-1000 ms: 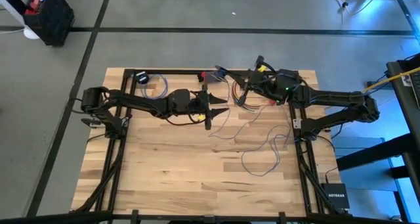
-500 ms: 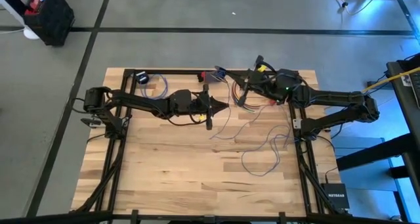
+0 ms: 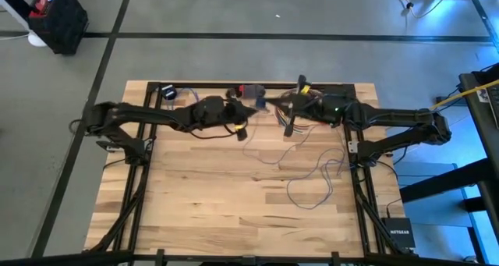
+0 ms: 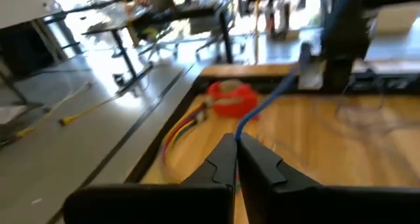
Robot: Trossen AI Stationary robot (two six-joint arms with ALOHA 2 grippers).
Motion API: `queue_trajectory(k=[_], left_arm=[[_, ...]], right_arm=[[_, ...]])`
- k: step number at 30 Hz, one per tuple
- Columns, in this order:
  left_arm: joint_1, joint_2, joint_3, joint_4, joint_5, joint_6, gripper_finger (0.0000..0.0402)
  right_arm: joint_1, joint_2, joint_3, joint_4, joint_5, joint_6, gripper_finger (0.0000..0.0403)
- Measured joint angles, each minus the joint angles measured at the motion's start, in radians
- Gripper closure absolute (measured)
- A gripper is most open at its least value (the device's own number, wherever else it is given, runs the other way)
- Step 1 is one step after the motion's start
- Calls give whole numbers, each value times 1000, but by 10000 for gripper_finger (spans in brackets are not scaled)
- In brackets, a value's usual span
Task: Coil cords
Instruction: Coil the blue wire on the black spool
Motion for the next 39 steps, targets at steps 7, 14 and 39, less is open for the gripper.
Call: queue_trajectory(k=[7, 14, 39], left_arm=[[11, -206, 0, -317, -26, -65, 400], [-19, -269, 0, -363, 33, -157, 400], [-95, 11, 2, -48, -3, -184, 396]], right_arm=[[39, 55, 0, -177, 84, -8, 400], [36, 207, -1, -193, 340, -62, 400], [37, 294, 16, 187, 331, -91, 400]])
